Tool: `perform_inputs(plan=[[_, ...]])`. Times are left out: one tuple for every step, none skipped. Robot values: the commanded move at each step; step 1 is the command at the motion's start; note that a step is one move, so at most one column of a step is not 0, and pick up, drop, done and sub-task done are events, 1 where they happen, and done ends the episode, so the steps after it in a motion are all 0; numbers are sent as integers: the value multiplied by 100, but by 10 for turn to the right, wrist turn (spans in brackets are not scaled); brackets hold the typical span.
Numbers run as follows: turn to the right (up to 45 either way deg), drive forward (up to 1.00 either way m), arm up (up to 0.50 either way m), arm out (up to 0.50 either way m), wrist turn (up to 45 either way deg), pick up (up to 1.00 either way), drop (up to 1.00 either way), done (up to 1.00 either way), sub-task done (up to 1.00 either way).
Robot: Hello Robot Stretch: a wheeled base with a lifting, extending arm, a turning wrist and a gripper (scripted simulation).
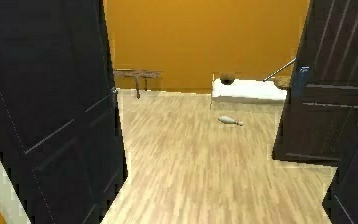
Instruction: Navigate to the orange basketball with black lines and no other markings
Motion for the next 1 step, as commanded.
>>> perform_inputs(plan=[[0,5,0,0,0,0,0,0,0]])
